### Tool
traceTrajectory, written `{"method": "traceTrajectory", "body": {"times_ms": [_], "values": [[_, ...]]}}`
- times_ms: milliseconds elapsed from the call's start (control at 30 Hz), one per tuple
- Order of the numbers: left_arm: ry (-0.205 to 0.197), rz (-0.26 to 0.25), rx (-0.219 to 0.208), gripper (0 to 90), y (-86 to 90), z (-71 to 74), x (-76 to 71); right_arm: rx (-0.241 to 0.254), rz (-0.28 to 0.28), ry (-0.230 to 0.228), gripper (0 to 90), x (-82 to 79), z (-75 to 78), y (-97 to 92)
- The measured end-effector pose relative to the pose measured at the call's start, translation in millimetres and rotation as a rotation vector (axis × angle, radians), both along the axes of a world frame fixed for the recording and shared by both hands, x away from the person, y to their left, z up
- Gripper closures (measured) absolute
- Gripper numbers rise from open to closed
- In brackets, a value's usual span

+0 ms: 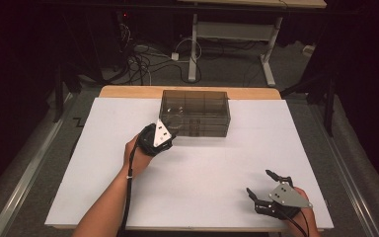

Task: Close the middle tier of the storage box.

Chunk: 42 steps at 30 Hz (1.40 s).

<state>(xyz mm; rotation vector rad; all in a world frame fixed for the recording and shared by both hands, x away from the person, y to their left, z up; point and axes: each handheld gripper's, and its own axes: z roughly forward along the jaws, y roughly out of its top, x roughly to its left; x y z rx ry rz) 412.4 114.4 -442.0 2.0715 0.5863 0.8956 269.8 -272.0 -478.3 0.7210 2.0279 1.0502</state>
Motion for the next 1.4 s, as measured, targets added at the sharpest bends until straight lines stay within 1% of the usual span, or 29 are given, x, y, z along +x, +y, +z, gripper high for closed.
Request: {"method": "traceTrajectory", "body": {"times_ms": [67,100,167,267,333,400,467,533,600,667,933,1067,1400], "values": [[-0.034,0.021,0.0,43.9,-1.5,-0.1,-3.3,0.001,0.0,-0.001,17.8,0.0,0.1,0.1],[-0.046,0.022,-0.002,42.2,-2.0,0.0,-5.0,0.001,0.001,-0.001,17.8,-0.1,0.2,0.1],[-0.049,0.018,-0.011,37.5,-2.4,0.5,-7.7,0.0,0.0,-0.002,17.8,-0.3,0.2,0.2],[-0.056,0.008,-0.003,34.8,-3.7,0.0,-11.5,0.0,0.0,-0.001,17.8,-0.1,0.1,0.2],[-0.072,0.016,0.002,30.5,-4.6,-0.8,-14.8,0.0,0.0,-0.002,17.8,-0.3,0.1,0.5],[-0.07,0.004,-0.004,30.1,-4.9,-0.3,-17.7,0.0,0.0,-0.002,17.8,-0.7,0.1,0.8],[-0.072,-0.001,-0.013,26.6,-5.2,0.2,-20.7,0.002,0.0,-0.002,17.8,-0.4,0.2,0.7],[-0.076,-0.005,-0.007,26.5,-5.8,0.6,-23.6,0.001,-0.001,-0.001,17.8,-0.4,0.1,1.0],[-0.078,-0.009,-0.008,23.3,-6.2,0.7,-25.9,0.001,0.001,-0.001,17.8,-0.6,0.1,1.1],[-0.075,-0.014,-0.014,23.3,-6.6,1.0,-27.6,0.001,0.0,0.0,17.8,-0.5,0.1,1.1],[-0.074,-0.035,-0.007,23.1,-7.4,4.0,-35.4,0.001,-0.001,-0.004,17.8,-0.9,0.4,0.2],[-0.079,-0.048,-0.005,23.0,-5.0,5.1,-41.7,0.003,-0.003,-0.004,17.8,-1.1,0.7,0.0],[-0.082,-0.054,-0.002,23.0,5.6,6.4,-53.0,0.0,0.003,-0.008,17.8,-2.0,1.5,1.4]]}}
